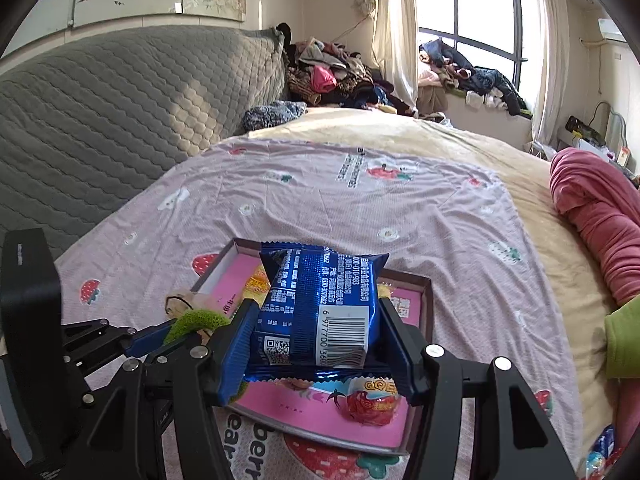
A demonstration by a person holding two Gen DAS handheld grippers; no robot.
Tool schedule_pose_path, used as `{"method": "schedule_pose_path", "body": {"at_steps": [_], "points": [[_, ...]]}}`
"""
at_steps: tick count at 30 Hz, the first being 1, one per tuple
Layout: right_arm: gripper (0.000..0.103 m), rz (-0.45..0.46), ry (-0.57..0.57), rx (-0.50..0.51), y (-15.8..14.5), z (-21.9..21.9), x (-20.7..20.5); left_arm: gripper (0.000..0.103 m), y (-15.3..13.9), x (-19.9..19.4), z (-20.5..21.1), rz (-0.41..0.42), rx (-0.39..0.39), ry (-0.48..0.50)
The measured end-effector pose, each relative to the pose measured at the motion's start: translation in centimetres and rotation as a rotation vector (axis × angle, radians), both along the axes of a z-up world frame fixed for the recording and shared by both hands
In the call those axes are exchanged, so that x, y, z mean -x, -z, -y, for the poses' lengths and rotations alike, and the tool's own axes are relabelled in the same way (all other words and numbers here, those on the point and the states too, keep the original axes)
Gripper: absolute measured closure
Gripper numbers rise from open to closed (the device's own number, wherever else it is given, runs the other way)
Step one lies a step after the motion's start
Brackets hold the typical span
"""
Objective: Organize objects
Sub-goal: 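Carry the green ring with the left gripper while the right gripper carries the blue packet over the tray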
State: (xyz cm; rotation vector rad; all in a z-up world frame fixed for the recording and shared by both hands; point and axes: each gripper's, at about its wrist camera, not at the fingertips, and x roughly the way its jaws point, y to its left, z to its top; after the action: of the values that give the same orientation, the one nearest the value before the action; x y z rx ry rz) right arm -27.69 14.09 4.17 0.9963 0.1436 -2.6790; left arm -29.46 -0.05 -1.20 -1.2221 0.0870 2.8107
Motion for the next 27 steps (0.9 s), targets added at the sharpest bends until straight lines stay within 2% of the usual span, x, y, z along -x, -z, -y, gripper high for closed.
{"method": "schedule_pose_path", "body": {"at_steps": [12,27], "points": [[0.044,0.081,0.011,-0.033,5.0,0.6,3.9,0.088,3.4,2.2,0.7,0.036,0.011,-0.009],[0.044,0.214,0.017,-0.115,11.2,2.4,8.5,0.088,7.9,2.9,0.6,0.098,0.012,0.001]]}}
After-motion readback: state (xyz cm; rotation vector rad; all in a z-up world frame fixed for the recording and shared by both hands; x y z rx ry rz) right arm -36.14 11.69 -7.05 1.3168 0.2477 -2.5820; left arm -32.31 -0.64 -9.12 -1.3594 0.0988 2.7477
